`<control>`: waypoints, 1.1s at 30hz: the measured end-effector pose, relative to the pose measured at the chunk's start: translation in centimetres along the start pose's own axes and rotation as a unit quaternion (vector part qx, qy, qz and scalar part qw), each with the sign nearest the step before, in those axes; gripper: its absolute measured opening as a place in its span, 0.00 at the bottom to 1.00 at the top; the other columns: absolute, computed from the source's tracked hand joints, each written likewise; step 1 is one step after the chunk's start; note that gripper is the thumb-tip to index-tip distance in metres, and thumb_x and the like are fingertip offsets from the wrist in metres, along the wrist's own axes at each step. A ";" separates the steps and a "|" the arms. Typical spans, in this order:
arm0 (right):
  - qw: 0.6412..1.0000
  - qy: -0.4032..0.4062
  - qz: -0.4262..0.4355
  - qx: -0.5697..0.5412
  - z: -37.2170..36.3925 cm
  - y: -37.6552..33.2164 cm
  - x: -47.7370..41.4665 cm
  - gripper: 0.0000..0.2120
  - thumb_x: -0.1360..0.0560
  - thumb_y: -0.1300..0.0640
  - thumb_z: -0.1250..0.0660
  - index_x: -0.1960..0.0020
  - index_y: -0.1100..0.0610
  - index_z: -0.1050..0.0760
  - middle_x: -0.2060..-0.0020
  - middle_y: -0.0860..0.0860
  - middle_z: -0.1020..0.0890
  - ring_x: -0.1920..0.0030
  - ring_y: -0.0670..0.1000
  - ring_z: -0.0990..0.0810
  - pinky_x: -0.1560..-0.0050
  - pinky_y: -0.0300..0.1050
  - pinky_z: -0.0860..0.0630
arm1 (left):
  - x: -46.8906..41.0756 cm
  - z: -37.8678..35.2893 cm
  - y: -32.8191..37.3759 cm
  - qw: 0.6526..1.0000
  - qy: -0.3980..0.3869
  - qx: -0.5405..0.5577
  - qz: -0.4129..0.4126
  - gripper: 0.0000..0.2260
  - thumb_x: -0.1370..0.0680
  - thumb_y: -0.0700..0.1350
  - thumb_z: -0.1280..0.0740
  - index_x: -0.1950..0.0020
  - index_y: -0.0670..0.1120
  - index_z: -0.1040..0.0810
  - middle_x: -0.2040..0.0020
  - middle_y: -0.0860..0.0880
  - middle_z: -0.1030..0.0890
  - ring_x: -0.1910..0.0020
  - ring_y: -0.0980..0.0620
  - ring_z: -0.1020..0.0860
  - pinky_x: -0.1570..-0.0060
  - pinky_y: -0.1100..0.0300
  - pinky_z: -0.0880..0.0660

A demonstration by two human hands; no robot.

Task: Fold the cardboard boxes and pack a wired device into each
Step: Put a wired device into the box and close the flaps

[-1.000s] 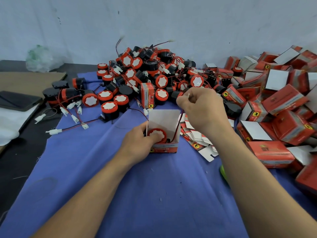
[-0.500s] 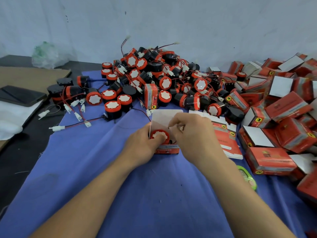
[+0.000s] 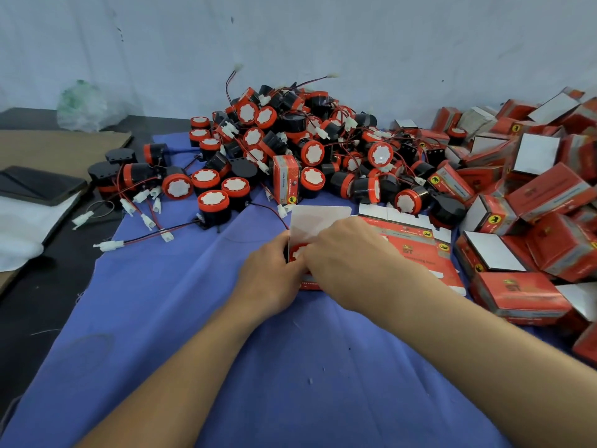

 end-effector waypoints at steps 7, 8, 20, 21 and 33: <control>0.998 -0.030 0.019 -0.049 0.4 2.4 -1.1 0.21 0.21 0.64 0.38 0.66 0.53 0.45 0.68 0.48 0.39 0.69 0.48 0.41 0.61 0.46 0.36 | -0.4 -0.1 -0.4 1.000 -0.017 -0.004 0.000 0.07 0.20 0.61 0.35 0.47 0.62 0.21 0.53 0.61 0.16 0.54 0.59 0.19 0.56 0.59 0.24; 0.997 -0.017 -0.016 -0.076 0.5 3.0 -1.3 0.22 0.22 0.63 0.36 0.66 0.53 0.46 0.68 0.49 0.38 0.70 0.49 0.40 0.67 0.45 0.38 | -0.5 -0.1 -0.5 1.000 -0.023 0.004 -0.002 0.06 0.20 0.59 0.34 0.45 0.62 0.20 0.52 0.62 0.16 0.54 0.61 0.19 0.57 0.61 0.25; 0.972 0.042 -0.164 -0.164 -1.9 4.8 -1.1 0.05 0.25 0.52 0.28 0.50 0.51 0.19 0.65 0.49 0.23 0.64 0.53 0.24 0.67 0.43 0.34 | -0.5 -0.1 -0.6 0.999 -0.037 0.031 -0.010 0.09 0.19 0.56 0.32 0.39 0.60 0.20 0.48 0.60 0.15 0.50 0.59 0.18 0.55 0.63 0.25; 0.969 0.056 -0.173 -0.166 -2.2 4.7 -1.0 0.05 0.25 0.53 0.29 0.49 0.50 0.17 0.62 0.49 0.20 0.60 0.54 0.21 0.64 0.44 0.30 | -0.4 -0.1 -0.6 0.999 -0.037 0.029 -0.010 0.10 0.19 0.56 0.33 0.38 0.60 0.20 0.48 0.60 0.16 0.50 0.59 0.18 0.54 0.62 0.25; 0.821 0.365 -0.326 -0.294 -5.7 2.8 2.2 0.19 0.39 0.63 0.22 0.54 0.54 0.27 0.58 0.49 0.21 0.60 0.56 0.26 0.66 0.47 0.34 | -0.2 0.1 -0.2 0.998 -0.041 0.040 -0.034 0.10 0.24 0.60 0.33 0.44 0.63 0.20 0.51 0.63 0.15 0.52 0.64 0.20 0.53 0.61 0.23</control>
Point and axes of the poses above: each hand's wrist, its own x-axis away from the middle knuckle, its own z-axis out of the back of the hand, y = z × x, the point moved 5 cm from there along -x, towards the middle knuckle
